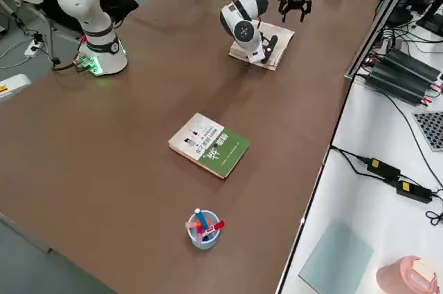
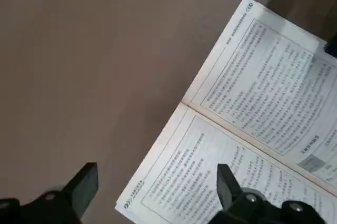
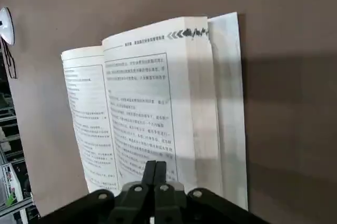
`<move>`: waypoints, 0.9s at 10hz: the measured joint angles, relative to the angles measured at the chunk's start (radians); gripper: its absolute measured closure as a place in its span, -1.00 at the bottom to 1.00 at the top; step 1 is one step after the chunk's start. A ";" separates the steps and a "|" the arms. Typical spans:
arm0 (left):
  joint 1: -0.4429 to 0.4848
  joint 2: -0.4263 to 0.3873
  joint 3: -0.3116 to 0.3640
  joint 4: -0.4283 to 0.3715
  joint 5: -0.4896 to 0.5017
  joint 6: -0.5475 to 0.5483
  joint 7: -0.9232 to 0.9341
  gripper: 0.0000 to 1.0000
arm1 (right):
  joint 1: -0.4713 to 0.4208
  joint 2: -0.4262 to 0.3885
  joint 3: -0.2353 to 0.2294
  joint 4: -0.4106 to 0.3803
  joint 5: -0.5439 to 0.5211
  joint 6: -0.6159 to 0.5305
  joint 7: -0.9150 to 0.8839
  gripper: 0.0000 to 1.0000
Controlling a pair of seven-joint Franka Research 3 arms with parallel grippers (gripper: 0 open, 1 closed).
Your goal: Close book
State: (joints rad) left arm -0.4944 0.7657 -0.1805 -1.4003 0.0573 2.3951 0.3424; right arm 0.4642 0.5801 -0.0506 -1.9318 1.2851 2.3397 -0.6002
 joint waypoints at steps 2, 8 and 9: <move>0.000 0.007 0.000 0.000 0.000 0.012 0.012 -0.99 | 0.005 0.010 0.000 0.000 0.015 0.003 -0.023 0.98; 0.015 0.013 0.001 0.001 0.000 0.041 0.072 -0.99 | 0.023 0.025 0.000 0.000 0.031 0.032 -0.035 0.98; 0.018 0.014 0.001 0.001 0.000 0.044 0.077 -0.99 | 0.026 0.028 0.000 0.000 0.031 0.035 -0.036 0.98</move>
State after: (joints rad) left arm -0.4769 0.7796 -0.1792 -1.3994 0.0573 2.4387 0.4197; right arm 0.4901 0.6080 -0.0506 -1.9317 1.3165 2.3742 -0.6357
